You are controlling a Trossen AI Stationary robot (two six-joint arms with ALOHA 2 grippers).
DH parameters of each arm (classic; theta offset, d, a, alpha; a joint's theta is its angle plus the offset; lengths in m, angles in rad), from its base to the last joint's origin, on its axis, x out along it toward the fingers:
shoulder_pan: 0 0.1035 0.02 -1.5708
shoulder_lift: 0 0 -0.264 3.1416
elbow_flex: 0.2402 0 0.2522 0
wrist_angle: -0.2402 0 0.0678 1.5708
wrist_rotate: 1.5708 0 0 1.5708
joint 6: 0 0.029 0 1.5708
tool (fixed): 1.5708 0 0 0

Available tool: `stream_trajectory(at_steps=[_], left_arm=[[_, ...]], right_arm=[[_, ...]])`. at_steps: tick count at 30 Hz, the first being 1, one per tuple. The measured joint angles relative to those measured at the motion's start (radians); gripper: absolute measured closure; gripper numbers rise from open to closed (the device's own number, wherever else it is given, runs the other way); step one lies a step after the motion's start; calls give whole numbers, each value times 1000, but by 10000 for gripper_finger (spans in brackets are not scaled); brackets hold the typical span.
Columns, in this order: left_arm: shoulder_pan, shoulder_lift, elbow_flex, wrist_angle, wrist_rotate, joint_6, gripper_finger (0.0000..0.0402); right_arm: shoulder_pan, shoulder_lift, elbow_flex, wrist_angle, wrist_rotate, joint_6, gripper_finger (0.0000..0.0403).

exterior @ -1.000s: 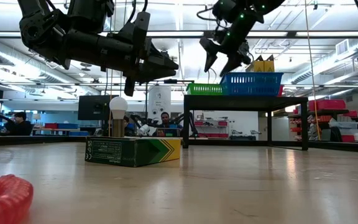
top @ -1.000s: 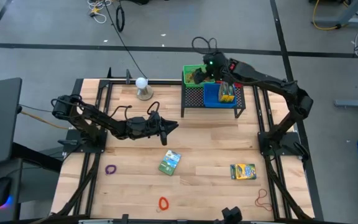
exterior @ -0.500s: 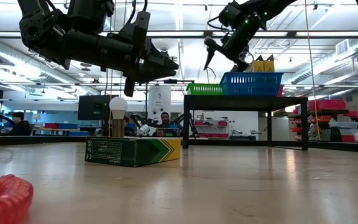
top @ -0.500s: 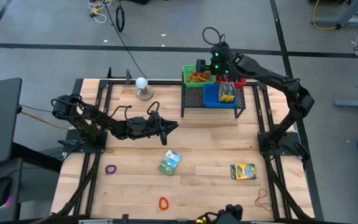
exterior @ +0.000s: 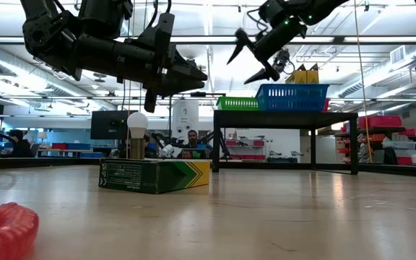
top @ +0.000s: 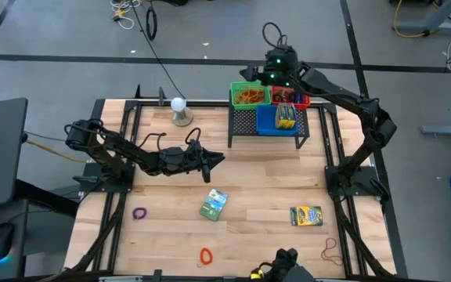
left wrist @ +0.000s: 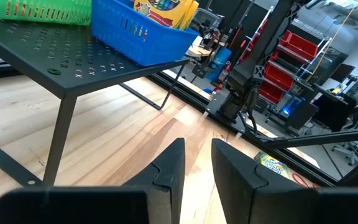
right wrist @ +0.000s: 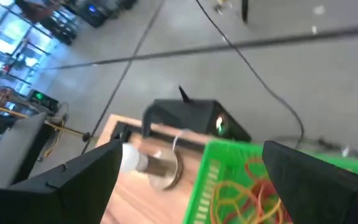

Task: Pick & Place Office Desk Supplies
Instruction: Put the purple spiral keychain into the red bin

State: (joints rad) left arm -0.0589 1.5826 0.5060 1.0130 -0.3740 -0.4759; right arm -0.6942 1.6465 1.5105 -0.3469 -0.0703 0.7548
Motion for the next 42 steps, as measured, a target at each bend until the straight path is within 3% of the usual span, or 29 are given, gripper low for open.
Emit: stream_trajectory(at_steps=[2,6,9,12,15,22,27,33,37,42], left_arm=[[0,0,0,0,0,-1,317],[0,0,0,1,0,-23,317],[9,0,0,5,1,-68,317],[15,0,0,7,5,-89,321],[15,0,4,9,-3,-55,331],[22,0,41,6,50,13,361],[27,0,75,-72,98,41,378],[22,0,117,-218,157,53,396],[-21,-14,152,-354,183,57,396],[-112,-91,190,-582,147,14,397]], right_arm=[[-1,-13,0,29,-11,-53,8],[0,-64,-1,50,-134,-186,15],[24,-114,-1,-12,-139,-353,50],[75,-189,-1,-93,-62,-514,114],[130,-276,-70,-94,-19,-577,198],[276,-553,-454,158,18,-561,384],[459,-762,-613,145,214,-526,387],[715,-873,-654,-76,445,-442,396],[825,-875,-693,-152,500,-393,393],[873,-875,-779,-140,501,-329,393]])
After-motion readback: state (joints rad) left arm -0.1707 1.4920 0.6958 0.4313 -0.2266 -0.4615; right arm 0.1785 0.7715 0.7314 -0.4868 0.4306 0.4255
